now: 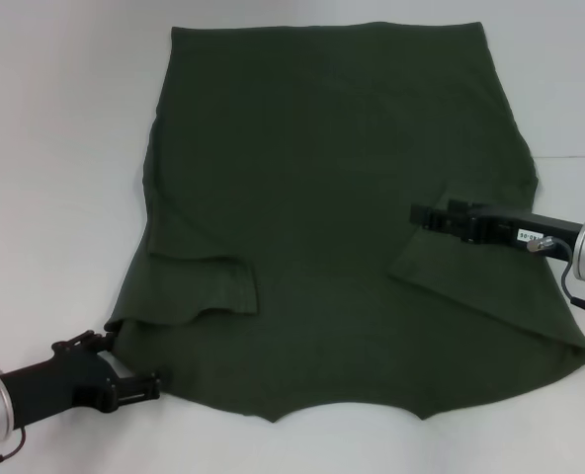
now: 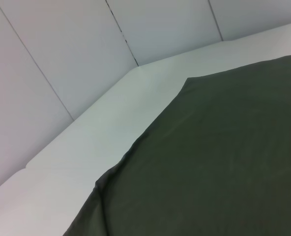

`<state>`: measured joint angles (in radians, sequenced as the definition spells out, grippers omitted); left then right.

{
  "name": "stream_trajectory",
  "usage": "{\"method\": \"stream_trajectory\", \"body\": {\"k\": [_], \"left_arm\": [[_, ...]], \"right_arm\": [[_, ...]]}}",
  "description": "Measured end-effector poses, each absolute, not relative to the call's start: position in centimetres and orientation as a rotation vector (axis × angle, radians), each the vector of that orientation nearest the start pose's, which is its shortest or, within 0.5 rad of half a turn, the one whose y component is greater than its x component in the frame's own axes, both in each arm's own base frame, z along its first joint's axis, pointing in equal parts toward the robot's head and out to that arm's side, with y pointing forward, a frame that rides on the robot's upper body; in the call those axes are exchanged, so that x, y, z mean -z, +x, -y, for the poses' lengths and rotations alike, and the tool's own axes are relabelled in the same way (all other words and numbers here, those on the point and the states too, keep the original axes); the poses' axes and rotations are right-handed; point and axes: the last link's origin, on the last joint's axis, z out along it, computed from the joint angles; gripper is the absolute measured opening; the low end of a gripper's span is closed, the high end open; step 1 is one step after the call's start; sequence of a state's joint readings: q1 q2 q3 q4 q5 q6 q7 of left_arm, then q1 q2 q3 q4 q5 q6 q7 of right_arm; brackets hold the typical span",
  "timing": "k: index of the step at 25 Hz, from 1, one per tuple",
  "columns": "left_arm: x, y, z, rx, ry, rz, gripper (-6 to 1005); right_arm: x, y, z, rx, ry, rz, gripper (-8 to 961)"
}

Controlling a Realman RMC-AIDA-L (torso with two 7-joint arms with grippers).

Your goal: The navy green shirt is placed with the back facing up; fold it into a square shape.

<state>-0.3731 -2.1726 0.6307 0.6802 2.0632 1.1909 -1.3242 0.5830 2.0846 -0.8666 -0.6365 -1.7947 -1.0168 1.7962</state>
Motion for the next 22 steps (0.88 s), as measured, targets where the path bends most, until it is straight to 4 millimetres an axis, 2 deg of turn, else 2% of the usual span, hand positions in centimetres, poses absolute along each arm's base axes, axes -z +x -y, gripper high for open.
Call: {"method": "stream_trajectory", "body": {"k": [12,18,22], "left_arm": [[1.98,-33.49,-31.11,0.41,-2.38,0.855,950],[1.94,-33.48,-31.36,0.376,-2.398,0.875,911],[1.84,-33.41,-31.52,0.355,-2.406,0.878,745]], "right_arm": [[0.08,26.26,-40.07,-0.691,-2.221,-1.136,808],[0.07,26.25,-40.06,-0.692,-2.222,-1.136,808],[0.06,26.25,-40.06,-0.693,-2.222,-1.136,808]]}}
